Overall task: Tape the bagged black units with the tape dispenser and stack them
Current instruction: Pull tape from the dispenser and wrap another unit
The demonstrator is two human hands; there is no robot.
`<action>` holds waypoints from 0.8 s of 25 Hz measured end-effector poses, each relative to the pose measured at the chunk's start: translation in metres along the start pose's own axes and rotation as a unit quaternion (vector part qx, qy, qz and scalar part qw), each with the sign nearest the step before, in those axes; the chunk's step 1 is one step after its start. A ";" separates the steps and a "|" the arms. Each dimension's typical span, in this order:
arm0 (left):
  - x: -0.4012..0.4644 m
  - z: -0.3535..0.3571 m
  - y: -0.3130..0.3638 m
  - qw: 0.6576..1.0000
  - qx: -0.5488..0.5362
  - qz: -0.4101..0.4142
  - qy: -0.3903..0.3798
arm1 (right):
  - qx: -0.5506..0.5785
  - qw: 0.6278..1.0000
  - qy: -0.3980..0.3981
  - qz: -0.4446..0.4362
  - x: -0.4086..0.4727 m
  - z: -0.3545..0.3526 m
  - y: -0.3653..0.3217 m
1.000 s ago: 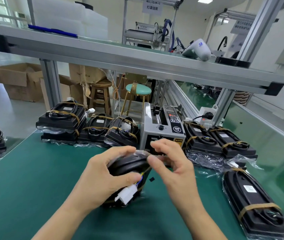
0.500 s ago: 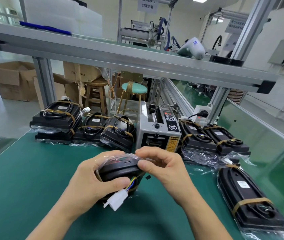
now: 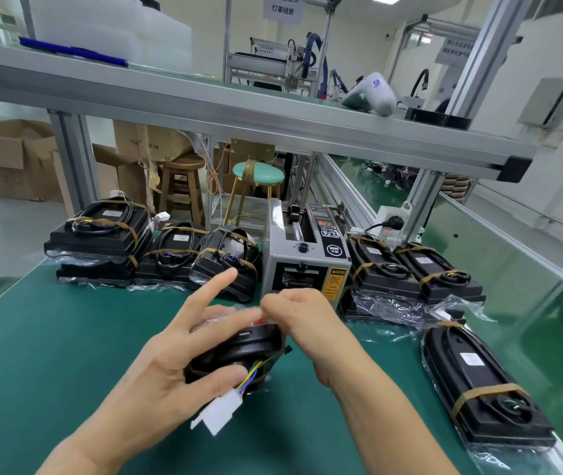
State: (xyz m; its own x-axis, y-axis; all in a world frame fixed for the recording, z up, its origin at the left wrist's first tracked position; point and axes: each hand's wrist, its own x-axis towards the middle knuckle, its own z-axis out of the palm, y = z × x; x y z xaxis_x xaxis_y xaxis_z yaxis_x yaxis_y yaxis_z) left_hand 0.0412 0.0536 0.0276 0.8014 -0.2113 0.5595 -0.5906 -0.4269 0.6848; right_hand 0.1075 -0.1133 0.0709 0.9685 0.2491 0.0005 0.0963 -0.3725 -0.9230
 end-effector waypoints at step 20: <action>-0.006 0.000 -0.002 0.983 0.135 0.003 0.124 | 0.173 0.942 0.272 0.096 0.037 -0.013 0.071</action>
State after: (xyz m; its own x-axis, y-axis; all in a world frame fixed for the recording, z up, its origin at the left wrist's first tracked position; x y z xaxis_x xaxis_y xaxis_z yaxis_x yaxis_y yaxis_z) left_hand 0.0377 0.0560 0.0232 0.7312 -0.0087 0.6821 -0.5218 -0.6512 0.5511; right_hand 0.1532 -0.1421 0.0101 0.9441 -0.3224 -0.0685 -0.0818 -0.0279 -0.9963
